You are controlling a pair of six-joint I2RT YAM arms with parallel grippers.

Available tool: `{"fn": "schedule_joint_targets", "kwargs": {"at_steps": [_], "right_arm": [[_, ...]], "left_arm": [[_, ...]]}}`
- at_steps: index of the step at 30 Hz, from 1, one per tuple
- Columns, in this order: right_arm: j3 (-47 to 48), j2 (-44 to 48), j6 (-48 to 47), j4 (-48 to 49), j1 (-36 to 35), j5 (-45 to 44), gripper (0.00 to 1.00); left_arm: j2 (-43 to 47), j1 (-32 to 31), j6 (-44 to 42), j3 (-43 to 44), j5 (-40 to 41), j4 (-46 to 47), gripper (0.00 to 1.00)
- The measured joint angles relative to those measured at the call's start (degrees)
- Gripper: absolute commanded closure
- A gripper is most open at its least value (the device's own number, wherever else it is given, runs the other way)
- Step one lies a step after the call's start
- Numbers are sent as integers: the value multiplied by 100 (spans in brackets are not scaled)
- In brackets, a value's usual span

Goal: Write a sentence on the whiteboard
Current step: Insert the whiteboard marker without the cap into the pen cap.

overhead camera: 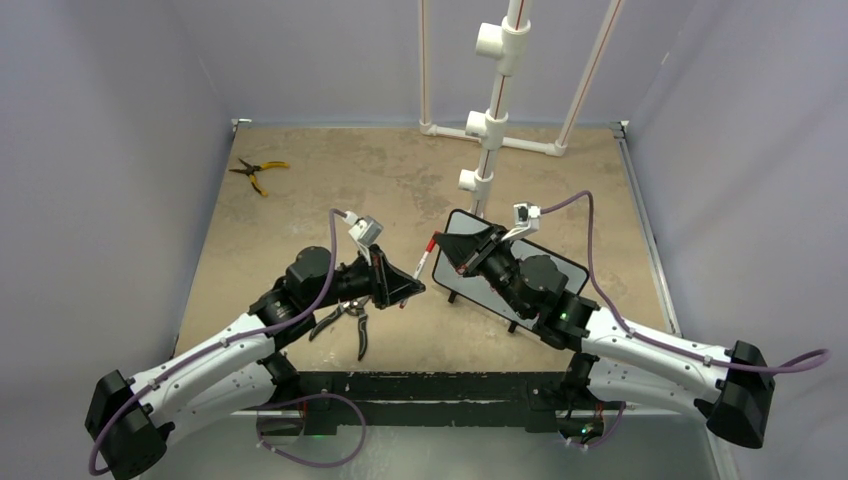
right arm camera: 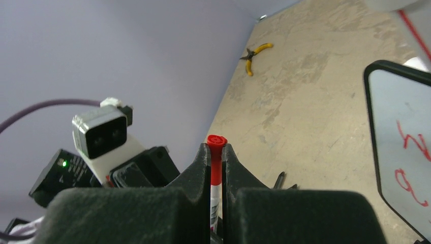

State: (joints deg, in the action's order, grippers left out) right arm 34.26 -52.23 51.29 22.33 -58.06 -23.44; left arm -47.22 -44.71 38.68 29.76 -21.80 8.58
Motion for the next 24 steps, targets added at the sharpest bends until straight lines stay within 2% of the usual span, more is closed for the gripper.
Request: {"fn": "schedule_joint_targets", "kwargs": {"at_steps": [8, 24], "right_arm": [[-120, 13, -149, 317, -70, 404, 100], [-151, -136, -367, 520, -7, 498, 100]], "left_arm": [[26, 61, 245, 0, -208, 317, 100], [-203, 90, 363, -61, -131, 678, 100]]}}
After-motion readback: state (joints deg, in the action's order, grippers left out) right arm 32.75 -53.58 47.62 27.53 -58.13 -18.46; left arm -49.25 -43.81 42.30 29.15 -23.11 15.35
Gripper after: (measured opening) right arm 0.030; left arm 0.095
